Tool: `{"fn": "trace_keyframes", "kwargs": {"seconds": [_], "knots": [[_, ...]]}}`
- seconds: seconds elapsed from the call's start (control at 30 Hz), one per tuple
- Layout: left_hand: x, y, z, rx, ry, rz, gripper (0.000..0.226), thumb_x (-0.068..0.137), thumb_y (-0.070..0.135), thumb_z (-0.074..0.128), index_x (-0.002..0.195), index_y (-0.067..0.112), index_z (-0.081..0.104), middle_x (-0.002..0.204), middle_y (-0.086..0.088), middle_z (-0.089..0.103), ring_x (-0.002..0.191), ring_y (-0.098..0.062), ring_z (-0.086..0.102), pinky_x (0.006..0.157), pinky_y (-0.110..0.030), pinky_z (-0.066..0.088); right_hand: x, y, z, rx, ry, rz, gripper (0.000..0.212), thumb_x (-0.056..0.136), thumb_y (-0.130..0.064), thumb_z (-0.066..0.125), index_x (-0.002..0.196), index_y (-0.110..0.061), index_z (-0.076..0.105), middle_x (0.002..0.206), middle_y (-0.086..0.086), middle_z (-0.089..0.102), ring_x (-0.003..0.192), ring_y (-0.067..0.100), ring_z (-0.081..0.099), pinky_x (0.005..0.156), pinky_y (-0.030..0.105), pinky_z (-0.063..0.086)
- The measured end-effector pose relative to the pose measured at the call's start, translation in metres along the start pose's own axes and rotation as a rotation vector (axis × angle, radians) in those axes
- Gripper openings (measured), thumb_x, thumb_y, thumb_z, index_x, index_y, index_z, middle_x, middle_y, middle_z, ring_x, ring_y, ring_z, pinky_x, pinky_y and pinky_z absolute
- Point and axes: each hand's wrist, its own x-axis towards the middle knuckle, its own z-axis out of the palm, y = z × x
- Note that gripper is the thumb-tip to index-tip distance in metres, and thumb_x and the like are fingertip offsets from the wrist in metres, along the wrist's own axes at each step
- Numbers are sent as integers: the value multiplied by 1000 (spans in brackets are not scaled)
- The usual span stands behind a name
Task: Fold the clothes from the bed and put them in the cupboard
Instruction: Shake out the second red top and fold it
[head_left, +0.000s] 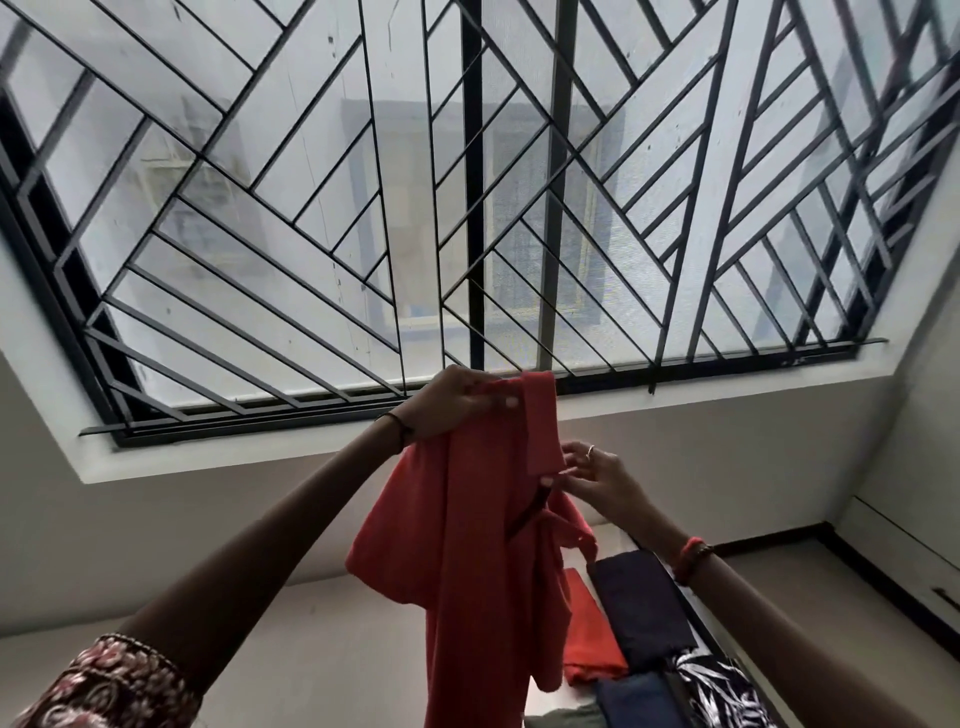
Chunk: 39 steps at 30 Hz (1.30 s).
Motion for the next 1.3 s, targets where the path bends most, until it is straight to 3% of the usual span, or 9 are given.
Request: {"fn": "trace_keyframes", "kwargs": {"seconds": [0.1,0.17,0.23,0.3,0.43,0.63,0.9,1.03,1.3], "knots": [[0,-1,-5,57,50,-3,26,77,41,69,93,21,74,90,-15,70,81,-11,55,74,-34,49,2,-3,-5,113,-3,8,10,67,-24,83,73,-24,75,69,-8,71,68,1,64,67,17,53],[2,-5,-10,92,117,3,26,76,41,66,94,24,73,90,-17,71,80,-12,56,73,-40,51,4,-8,-9,173,-21,18,18,75,-4,75,68,-21,74,65,-5,68,62,4,63,59,17,53],[4,-12,-15,113,183,-25,20,81,31,68,98,23,72,91,-17,71,81,-13,58,78,-44,52,4,-17,-9,263,-33,54,7,68,-14,80,68,-15,73,65,-1,68,58,7,61,53,17,51],[5,-21,-13,116,217,-91,20,84,24,70,102,17,72,93,-14,71,84,-12,59,84,-45,51,8,-25,-7,362,-40,75,32,50,-32,90,70,-12,74,67,3,68,57,10,62,51,18,51],[2,-45,5,226,173,-157,41,77,36,65,105,7,72,92,-12,70,71,1,55,71,-27,44,22,-37,-4,510,-1,116,50,29,-42,96,62,-12,73,62,1,67,53,8,61,48,16,47],[-23,-60,54,95,455,-226,16,86,19,67,90,4,70,83,-4,58,77,-16,53,72,-25,39,29,-34,4,478,-25,161,61,34,-43,95,77,-6,73,75,8,70,65,13,66,55,16,52],[-33,-32,83,-58,391,-175,24,81,21,71,100,6,73,89,-5,70,92,-17,62,82,-32,48,19,-33,6,442,-123,228,16,92,-4,53,98,-4,67,87,4,68,80,10,64,65,15,51],[-32,-22,85,-230,348,-242,19,82,11,70,97,-1,71,60,15,67,57,11,56,58,-8,42,12,-34,-1,340,-127,185,16,86,-11,60,98,-7,69,89,3,70,86,12,63,74,21,48],[-30,-18,77,-373,287,-403,18,84,28,68,94,14,73,62,9,54,61,-2,39,52,-12,31,13,-39,-3,302,-94,138,25,74,-25,68,93,-9,71,89,7,68,86,15,62,75,24,49]]}}
